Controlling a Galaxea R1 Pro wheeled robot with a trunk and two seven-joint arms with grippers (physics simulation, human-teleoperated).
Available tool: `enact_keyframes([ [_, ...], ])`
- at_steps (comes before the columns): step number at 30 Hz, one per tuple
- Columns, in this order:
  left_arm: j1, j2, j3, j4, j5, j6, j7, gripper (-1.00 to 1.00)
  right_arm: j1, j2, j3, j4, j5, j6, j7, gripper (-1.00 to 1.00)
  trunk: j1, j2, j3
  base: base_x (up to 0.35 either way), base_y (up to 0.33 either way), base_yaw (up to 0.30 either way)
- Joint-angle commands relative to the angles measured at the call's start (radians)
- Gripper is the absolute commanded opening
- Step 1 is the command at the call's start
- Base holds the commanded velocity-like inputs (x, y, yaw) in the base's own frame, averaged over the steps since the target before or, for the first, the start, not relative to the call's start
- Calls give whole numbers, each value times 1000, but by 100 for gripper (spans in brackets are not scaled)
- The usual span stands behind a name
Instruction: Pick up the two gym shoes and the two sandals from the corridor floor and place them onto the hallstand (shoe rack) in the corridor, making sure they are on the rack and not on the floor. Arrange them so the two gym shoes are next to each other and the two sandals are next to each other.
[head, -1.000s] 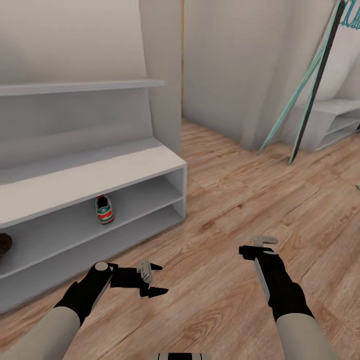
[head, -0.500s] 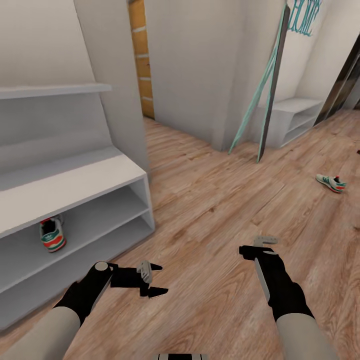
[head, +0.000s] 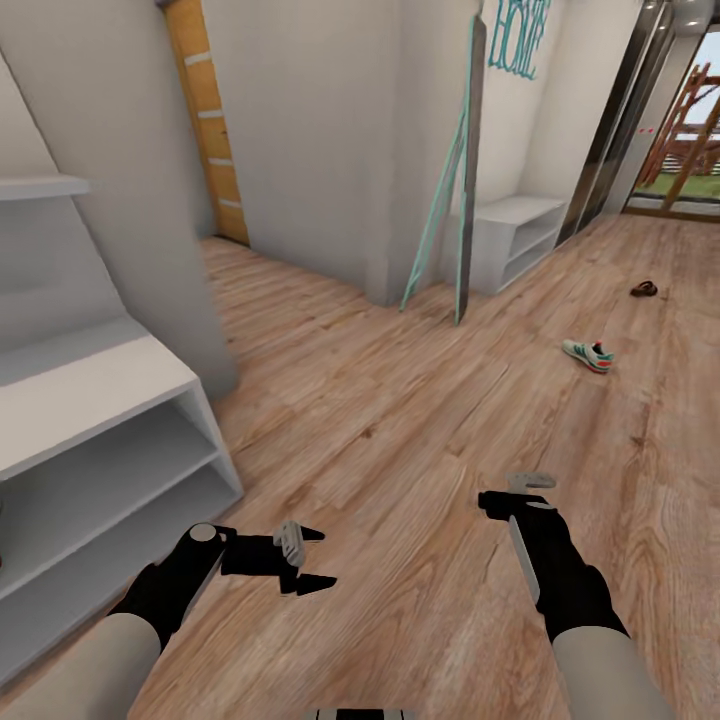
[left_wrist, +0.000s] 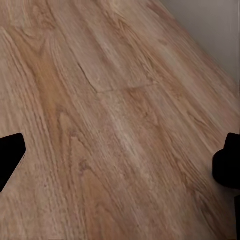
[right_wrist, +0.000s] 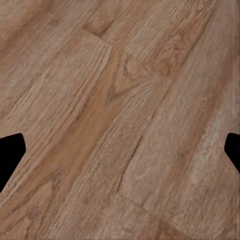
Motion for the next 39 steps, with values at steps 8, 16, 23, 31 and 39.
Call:
enact_keyframes([
  [8, 0, 0, -1, -2, -3, 1, -2, 100, -1, 1, -2, -1, 10, 5, 4, 100, 0, 0, 3, 271, -170, -292],
  [16, 0, 0, -1, -1, -3, 2, -2, 100, -1, 1, -2, -1, 10, 5, 4, 100, 0, 0, 6, 334, -93, -292],
  [23, 0, 0, -1, -2, -3, 1, -2, 100, -1, 1, -2, -1, 10, 5, 4, 100, 0, 0, 9, 345, -81, -292],
  [31, 0, 0, 0, -2, -2, 2, -2, 100, -1, 1, -2, -1, 10, 5, 4, 100, 0, 0, 11, 346, -80, -292],
  [39, 0, 1, 3, -1, 0, 2, -1, 100, -1, 1, -2, 0, 10, 5, 4, 100, 0, 0, 11, 346, -80, -164],
])
